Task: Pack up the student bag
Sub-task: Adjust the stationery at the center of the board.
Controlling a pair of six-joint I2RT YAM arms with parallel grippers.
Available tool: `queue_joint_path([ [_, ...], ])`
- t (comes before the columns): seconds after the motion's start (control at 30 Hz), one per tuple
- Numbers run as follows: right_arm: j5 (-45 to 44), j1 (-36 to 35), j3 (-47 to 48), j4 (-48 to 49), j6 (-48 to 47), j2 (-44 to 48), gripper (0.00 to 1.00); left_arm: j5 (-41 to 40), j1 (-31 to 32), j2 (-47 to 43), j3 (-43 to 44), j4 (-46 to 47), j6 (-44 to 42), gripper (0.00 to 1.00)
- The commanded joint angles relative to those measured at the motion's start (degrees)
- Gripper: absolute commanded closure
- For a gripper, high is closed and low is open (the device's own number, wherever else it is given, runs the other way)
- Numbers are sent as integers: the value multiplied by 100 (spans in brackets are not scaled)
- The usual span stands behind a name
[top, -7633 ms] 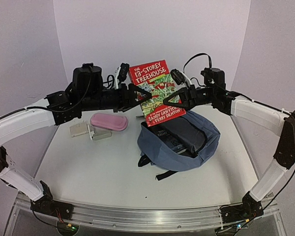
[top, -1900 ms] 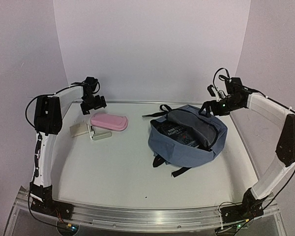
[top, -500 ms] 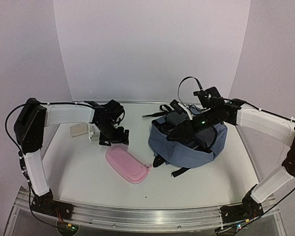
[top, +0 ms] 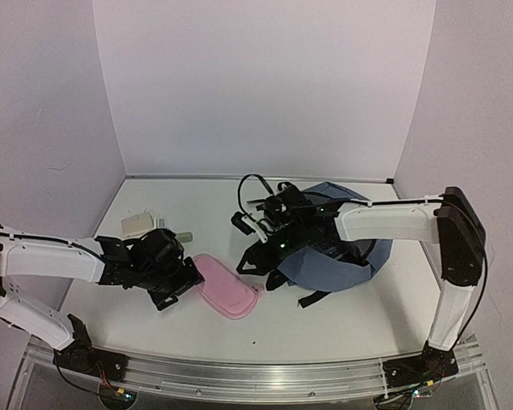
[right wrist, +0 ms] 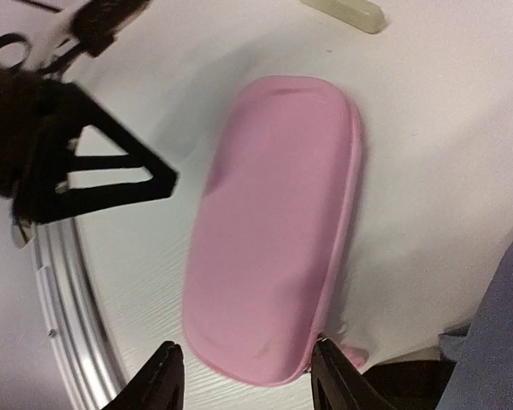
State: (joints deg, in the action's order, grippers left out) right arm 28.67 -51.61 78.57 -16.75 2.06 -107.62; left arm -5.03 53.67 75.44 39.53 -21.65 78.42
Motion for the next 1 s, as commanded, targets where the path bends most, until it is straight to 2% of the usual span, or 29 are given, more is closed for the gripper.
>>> queue_joint_path([
  [0.0, -923, 38, 405, 286, 124, -548, 57, -519, 156, -10, -566, 1684, 840, 11],
  [0.1, -1228, 37, 541, 291, 73, -923, 63, -647, 161, 111, -1034, 2737, 855, 13],
  [0.33, -1311, -6, 748, 357, -63, -1464, 71, -252, 170, 1262, -347, 3137, 302, 12],
  [0.43, -1286, -81, 785, 381, -108, -1652, 75, -4, 208, 1671, 111, 3503, -47, 19],
  [0.6, -864, -136, 706, 515, 13, -1844, 84, 212, 551, 1793, 1346, 3269, -1420, 45],
  [0.67, -572, -134, 663, 610, 89, -1834, 85, 161, 697, 1758, 1752, 3061, -1867, 50],
  [0.77, -190, -138, 655, 732, 198, -1777, 84, 139, 759, 1686, 1888, 3015, -2076, 56],
  [0.83, 61, -137, 627, 832, 221, -1685, 81, -2, 757, 1587, 1687, 3094, -1911, 56],
  [0.97, 114, -119, 611, 885, 288, -1514, 69, -552, 750, 1388, 1280, 2944, -1325, 44],
])
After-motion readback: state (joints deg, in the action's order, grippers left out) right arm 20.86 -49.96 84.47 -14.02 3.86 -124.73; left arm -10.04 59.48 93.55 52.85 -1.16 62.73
